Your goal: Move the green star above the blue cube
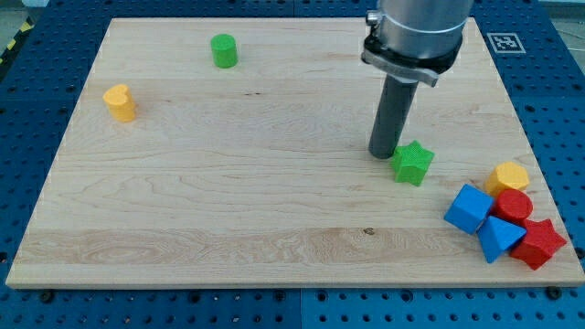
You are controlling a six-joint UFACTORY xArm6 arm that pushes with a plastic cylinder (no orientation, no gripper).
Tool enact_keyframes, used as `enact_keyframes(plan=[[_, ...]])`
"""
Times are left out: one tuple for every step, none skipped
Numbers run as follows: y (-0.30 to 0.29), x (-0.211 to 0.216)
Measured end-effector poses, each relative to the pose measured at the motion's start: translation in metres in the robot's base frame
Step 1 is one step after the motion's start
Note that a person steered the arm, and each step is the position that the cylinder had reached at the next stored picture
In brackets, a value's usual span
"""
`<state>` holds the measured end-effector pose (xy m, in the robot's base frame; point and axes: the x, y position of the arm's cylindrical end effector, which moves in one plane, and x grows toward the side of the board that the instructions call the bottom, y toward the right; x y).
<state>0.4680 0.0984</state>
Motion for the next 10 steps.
enact_keyframes(plan=[[-0.002,0.000],[0.018,0.000],[0.046,0.000],[0.049,0.000],[0.039,-0.002],[0.024,-0.003],[0.046,-0.003],[0.049,0.001],[0.040,0.009],[0.029,0.009]])
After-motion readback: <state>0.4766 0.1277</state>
